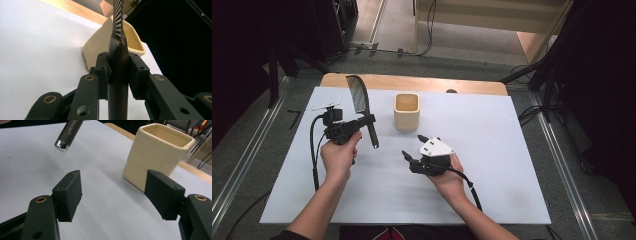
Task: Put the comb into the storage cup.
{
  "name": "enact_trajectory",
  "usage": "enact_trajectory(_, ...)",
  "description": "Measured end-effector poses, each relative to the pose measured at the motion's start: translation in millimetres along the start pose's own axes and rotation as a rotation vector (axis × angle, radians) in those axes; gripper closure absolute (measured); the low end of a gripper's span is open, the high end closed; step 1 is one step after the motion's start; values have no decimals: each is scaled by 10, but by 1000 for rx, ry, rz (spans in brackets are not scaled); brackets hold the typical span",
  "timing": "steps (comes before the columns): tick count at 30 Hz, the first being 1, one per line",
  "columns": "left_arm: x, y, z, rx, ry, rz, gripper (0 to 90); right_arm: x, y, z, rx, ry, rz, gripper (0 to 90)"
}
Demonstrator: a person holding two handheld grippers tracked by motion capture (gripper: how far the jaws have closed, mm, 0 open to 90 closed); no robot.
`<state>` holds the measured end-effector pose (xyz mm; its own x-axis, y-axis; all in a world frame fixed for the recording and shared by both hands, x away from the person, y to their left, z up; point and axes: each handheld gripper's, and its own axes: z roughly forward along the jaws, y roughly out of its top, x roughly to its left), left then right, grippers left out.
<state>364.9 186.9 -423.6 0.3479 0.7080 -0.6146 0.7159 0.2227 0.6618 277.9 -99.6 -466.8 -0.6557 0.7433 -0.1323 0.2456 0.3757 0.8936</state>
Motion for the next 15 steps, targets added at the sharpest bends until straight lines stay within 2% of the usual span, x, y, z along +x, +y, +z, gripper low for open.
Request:
enact_trajectory(8,-11,2,14,6,-1,10,730,-126,-80,-131,12,6,15,283)
enact_trajectory(13,-17,6,26,13,-5,34,730,-204,-127,-207,11,19,-1,288)
enact_trajectory(15,-17,8,28,13,-9,35,730,-267,-162,-255,16,29,19,288)
